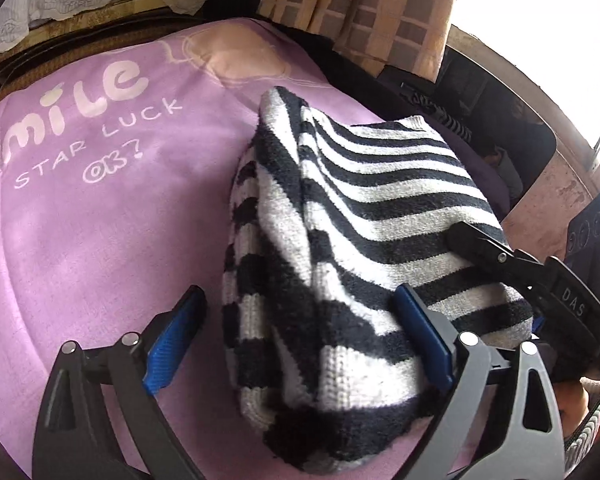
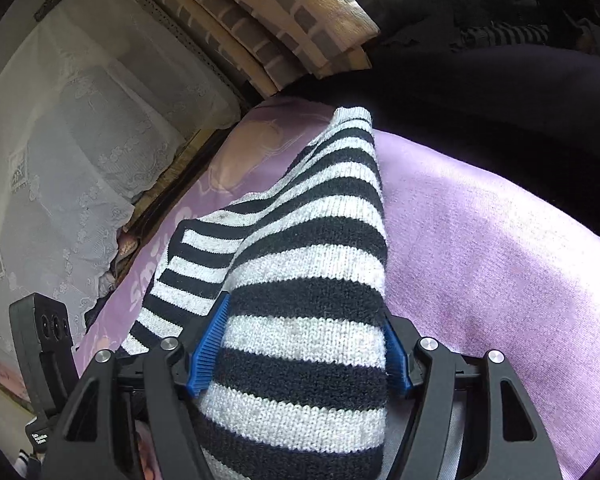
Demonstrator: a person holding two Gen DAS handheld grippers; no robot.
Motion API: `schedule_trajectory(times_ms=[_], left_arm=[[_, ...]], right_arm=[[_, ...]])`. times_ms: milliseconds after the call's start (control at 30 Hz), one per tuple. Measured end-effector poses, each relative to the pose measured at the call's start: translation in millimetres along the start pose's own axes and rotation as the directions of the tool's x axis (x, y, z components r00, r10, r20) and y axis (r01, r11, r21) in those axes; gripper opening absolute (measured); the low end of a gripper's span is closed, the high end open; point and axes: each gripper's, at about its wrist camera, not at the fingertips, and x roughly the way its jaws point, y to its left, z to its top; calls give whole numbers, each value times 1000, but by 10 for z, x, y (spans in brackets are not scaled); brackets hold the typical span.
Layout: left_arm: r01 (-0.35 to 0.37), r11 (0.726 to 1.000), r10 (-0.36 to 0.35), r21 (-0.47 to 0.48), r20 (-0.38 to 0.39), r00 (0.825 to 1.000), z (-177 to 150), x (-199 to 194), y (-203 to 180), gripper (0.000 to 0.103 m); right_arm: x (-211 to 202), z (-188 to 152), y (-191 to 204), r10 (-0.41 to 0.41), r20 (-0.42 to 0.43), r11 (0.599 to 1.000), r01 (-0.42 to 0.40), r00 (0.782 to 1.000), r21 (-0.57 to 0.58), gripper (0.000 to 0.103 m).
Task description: Fold small clothes
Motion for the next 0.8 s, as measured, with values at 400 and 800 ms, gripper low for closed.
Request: schedule_trajectory(times_ms=[400, 800], left_arm=[[-149, 989, 150, -26, 63, 987, -163, -288, 132, 99], [-170, 985, 171, -20, 107, 979, -328, -444, 109, 99]], right_arm=[[-651, -360, -166, -140, 95, 989, 134, 986, 65, 81], [-655, -440, 26, -293, 116, 955, 296, 949, -18, 93]])
